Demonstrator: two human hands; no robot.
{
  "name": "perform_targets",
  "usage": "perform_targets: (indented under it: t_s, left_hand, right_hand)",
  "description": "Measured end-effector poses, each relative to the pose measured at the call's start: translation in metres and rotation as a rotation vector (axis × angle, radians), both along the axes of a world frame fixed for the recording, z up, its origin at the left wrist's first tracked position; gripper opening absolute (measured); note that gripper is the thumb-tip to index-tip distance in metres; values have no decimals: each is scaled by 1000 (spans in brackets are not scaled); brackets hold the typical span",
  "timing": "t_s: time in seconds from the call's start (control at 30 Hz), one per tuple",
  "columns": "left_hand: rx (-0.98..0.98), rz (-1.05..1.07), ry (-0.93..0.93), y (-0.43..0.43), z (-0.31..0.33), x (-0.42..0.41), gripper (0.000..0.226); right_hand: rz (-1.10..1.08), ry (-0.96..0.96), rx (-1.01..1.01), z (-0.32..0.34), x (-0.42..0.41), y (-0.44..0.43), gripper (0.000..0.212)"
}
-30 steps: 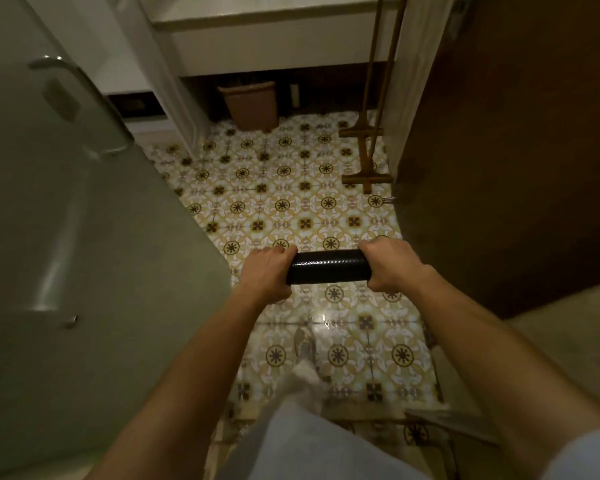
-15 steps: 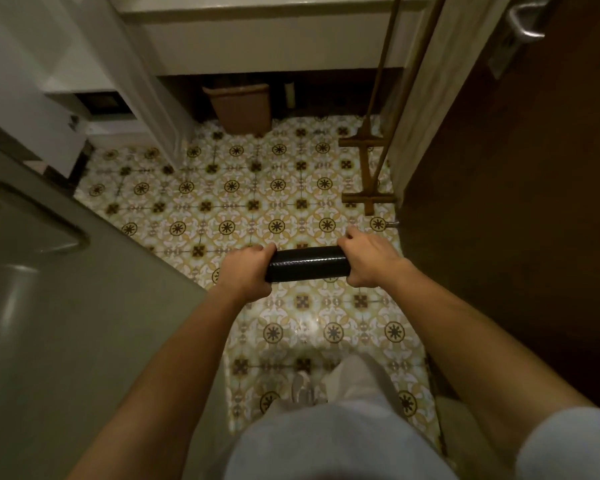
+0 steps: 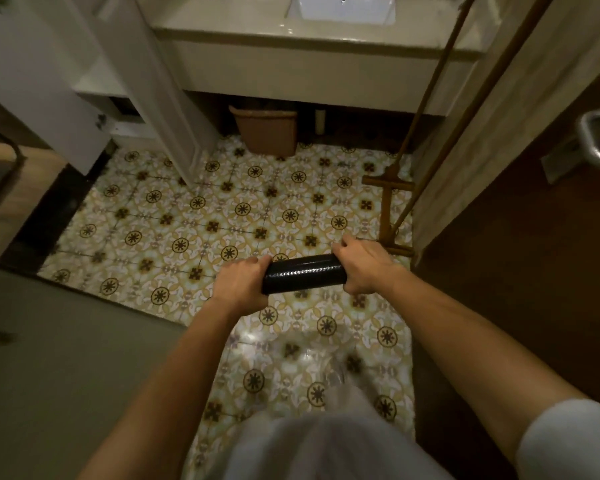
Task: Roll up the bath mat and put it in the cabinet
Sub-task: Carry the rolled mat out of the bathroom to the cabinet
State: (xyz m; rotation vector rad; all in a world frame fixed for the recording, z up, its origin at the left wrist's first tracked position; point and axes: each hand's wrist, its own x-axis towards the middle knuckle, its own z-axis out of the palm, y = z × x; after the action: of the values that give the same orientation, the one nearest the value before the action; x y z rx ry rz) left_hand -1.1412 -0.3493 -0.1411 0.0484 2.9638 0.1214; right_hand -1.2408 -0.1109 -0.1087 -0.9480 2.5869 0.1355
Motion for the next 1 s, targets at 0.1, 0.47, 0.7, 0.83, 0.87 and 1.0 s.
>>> perform_targets:
  t_s: [0.1, 0.47, 0.7, 0.83, 0.87, 1.0]
  left_hand:
    - [7, 97, -9, -4, 0, -24, 46]
    - [10, 323, -48, -107, -7, -82, 47]
    - [45, 474, -79, -229, -7, -132, 45]
    - [31, 480, -18, -300, -1, -150, 45]
    - [11, 479, 4, -318, 2, -155, 44]
    - [26, 542, -10, -379, 12, -175, 42]
  right_hand:
    - [73, -3, 13, 3, -46, -14, 61]
    - [307, -37, 8, -8, -151, -149, 57]
    - [395, -53, 37, -10, -218, -290, 57]
    - [452, -41, 25, -2, -249, -373, 56]
    - [456, -38, 27, -1, -255, -392, 56]
    - [492, -29, 10, 6, -277, -458, 57]
